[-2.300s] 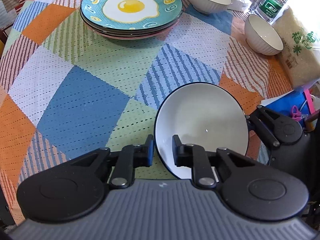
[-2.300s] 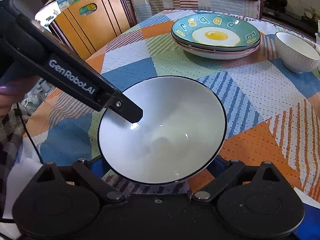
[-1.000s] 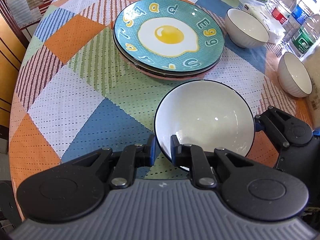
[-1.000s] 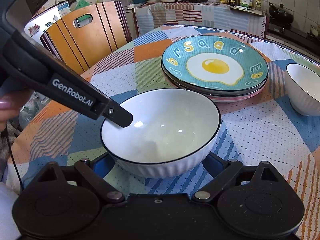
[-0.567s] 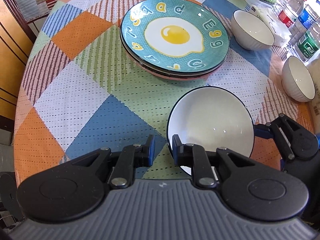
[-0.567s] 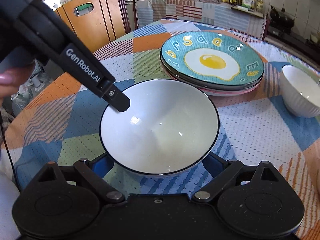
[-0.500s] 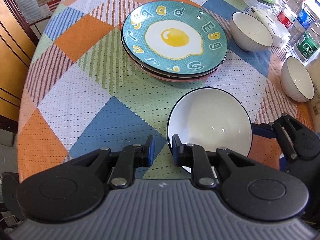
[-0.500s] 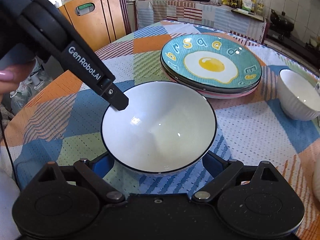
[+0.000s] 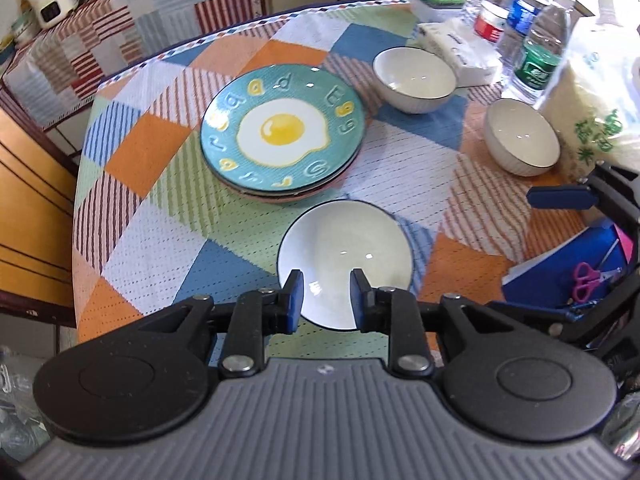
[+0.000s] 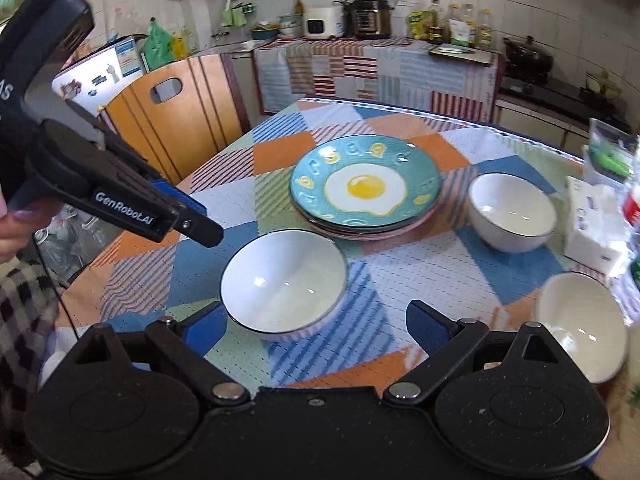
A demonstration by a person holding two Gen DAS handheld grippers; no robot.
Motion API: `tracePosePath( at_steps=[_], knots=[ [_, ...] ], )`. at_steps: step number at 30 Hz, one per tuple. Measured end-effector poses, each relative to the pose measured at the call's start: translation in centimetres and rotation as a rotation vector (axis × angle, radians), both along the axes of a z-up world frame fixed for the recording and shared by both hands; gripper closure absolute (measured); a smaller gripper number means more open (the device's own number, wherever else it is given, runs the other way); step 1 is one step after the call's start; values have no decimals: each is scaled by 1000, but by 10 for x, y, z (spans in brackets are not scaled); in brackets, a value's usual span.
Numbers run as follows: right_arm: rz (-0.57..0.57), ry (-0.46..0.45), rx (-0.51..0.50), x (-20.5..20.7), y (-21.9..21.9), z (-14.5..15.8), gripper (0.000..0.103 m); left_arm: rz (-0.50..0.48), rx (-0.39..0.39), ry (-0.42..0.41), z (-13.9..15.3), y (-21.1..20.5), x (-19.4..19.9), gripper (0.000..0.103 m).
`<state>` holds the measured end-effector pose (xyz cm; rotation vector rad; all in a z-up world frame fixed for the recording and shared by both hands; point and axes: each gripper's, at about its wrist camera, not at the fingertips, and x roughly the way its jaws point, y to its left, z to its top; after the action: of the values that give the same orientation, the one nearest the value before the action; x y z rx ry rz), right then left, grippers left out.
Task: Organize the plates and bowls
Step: 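Lift the white bowl with the left gripper toward the bowl by the tissues, then lower the held bowl with the left gripper into the other white bowl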
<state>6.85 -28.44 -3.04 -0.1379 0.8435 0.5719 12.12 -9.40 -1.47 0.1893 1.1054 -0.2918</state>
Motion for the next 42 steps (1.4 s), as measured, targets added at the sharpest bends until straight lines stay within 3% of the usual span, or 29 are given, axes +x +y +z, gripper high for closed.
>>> tracePosePath(
  at_steps=[5, 13, 19, 27, 37, 42],
  knots=[
    [-72, -21, -94, -2, -23, 17, 5, -64, 41, -36, 19, -27, -5, 72],
    [-221, -61, -96, 0, -67, 18, 5, -97, 12, -31, 25, -63, 5, 62],
    [-378, -40, -52, 10, -90, -11, 5, -87, -34, -5, 12, -89, 25, 62],
    [-573, -43, 22, 17, -111, -56, 5, -102, -38, 1, -16, -127, 51, 60],
    [-693, -19, 112, 39, -111, -97, 5, -106, -107, 30, -53, -176, 86, 60],
    [-765, -39, 103, 54, -103, -110, 5, -106, -141, 57, -70, -193, 99, 60]
  ],
)
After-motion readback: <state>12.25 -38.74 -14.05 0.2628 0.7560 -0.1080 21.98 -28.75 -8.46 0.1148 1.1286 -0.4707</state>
